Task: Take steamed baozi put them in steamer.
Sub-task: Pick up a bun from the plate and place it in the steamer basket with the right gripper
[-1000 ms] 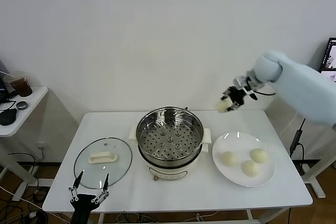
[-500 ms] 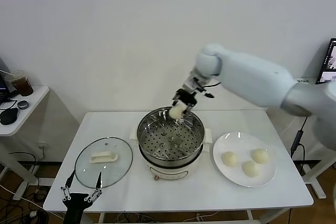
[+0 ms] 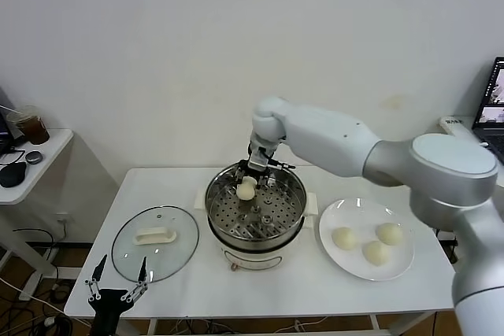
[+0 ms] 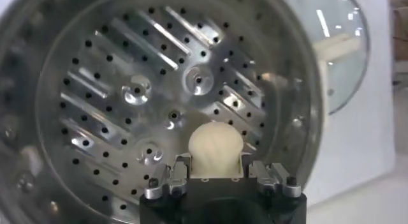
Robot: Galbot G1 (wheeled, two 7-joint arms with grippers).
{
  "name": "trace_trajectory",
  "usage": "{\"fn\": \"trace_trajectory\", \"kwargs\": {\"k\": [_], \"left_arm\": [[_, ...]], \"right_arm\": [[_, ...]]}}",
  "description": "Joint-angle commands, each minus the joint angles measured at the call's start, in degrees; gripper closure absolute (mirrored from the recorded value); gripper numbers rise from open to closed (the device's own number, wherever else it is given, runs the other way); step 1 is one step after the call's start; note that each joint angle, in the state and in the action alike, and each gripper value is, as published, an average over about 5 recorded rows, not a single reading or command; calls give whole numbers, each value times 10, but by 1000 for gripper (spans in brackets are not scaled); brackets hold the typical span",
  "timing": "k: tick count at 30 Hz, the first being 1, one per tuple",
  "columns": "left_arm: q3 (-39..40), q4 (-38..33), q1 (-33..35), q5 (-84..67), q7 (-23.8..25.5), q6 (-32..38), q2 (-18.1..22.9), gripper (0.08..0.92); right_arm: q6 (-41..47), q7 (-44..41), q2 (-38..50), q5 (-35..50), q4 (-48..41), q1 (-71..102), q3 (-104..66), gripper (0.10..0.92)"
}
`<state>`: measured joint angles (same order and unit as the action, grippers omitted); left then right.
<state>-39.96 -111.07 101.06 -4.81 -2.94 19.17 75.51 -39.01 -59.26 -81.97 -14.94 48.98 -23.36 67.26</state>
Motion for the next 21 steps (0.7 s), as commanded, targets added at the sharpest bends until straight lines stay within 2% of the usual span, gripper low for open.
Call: {"fn": "trace_trajectory", "kwargs": {"k": [1,12,18,21], "left_arm": [[-1,1,0,0,0,0,0,177],[0,1,0,-1,1,1,1,177],[-1,2,-1,-1,1,1,1,177],[-1,1,-1,-1,0,1,1,177]], "right_arm": [[-55,16,-24,-83,-52,21,-20,539],[-74,28,-24,-104,-73,26,-37,507],[-76,37,-15,-66,-61,21,-35,372],[-34,16,10,0,-19,-1,-25,286]]}}
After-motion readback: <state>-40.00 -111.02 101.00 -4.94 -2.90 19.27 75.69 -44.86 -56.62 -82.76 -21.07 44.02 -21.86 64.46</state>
